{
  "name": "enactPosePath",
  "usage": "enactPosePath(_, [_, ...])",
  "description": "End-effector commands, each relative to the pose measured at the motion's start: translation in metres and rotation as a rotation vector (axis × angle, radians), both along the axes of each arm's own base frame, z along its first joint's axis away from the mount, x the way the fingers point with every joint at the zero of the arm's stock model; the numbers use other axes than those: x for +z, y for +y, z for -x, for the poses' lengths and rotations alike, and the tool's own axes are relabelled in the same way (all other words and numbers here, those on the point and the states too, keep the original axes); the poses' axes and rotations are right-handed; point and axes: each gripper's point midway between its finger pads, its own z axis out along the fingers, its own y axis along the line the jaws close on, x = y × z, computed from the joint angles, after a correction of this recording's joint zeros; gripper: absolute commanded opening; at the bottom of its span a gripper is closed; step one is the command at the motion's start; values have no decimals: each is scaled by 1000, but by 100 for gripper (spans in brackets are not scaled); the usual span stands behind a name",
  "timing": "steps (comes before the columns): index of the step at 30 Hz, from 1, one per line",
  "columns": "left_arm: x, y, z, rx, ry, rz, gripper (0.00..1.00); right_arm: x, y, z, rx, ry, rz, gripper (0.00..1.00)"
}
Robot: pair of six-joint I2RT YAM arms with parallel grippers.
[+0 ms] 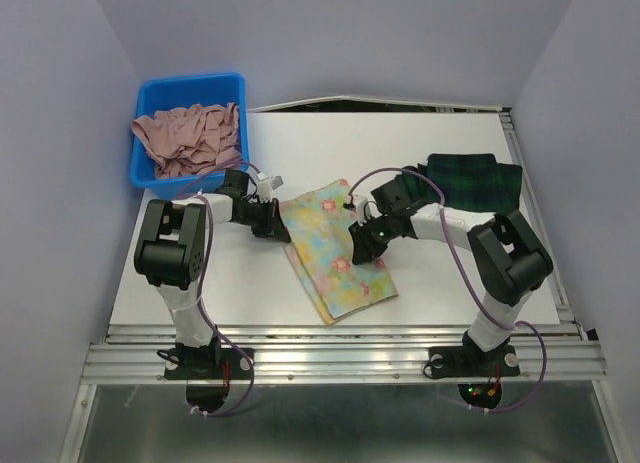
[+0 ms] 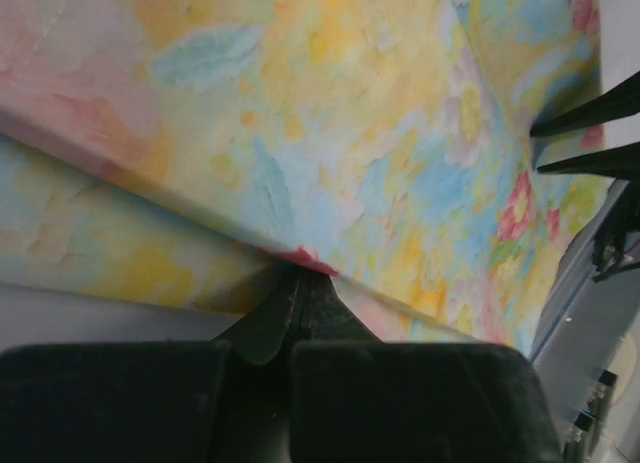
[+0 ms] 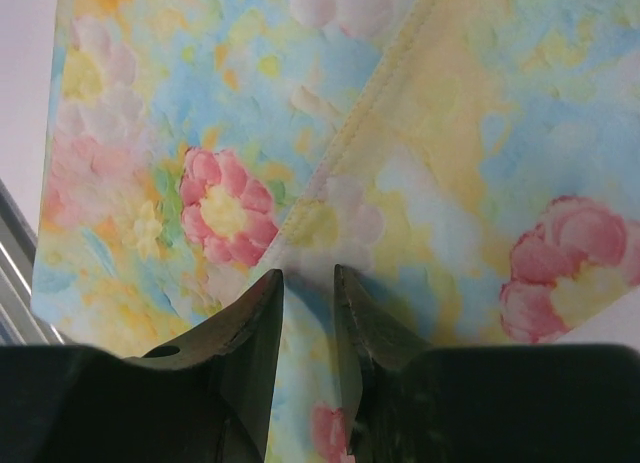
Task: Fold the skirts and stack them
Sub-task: Fold the skirt
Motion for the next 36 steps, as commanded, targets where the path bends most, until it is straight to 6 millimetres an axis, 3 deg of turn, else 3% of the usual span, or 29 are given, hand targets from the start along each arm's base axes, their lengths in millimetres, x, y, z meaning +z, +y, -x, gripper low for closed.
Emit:
enactPosePath(1, [5, -15, -35, -17, -84, 38, 0, -2, 3, 30, 22, 71, -9, 33])
enactPosePath(5, [10, -23, -54, -17, -108, 58, 0, 13, 11, 8, -35, 24, -10, 35])
enactPosePath(8, [23, -26, -61, -28, -159, 75, 0, 50, 26, -28, -117, -67, -51, 37])
enactPosePath(10, [29, -26, -55, -28, -161, 94, 0, 66, 33, -44, -170, -96, -74, 37])
enactPosePath(11, [24, -23, -41, -21, -135, 97, 0, 74, 36, -53, -189, -115, -85, 38])
enactPosePath(12, [41, -23, -41, -18, -192, 112, 0, 83, 40, -61, -211, -134, -102, 38])
enactPosePath(14, [41, -20, -23, 9, -175, 122, 0, 101, 51, -78, -267, -146, -144, 39])
enactPosePath(15, [58, -20, -24, 20, -234, 133, 0, 108, 57, -84, -301, -137, -175, 39])
enactPosePath(18, [66, -16, -19, 82, -238, 130, 0, 119, 70, -99, -347, -118, -223, 39])
enactPosePath(25, [64, -17, -14, 132, -200, 160, 0, 106, 101, -108, -453, 21, -229, 39])
enactPosePath(26, [61, -17, -14, 139, -191, 159, 0, 103, 110, -102, -446, 27, -225, 39])
enactPosePath(29, [47, -17, -11, 178, -129, 162, 0, 90, 118, -104, -486, 54, -201, 40])
enactPosePath(36, [7, -14, -4, 288, 6, 142, 0, 59, 141, -84, -461, 104, -140, 40])
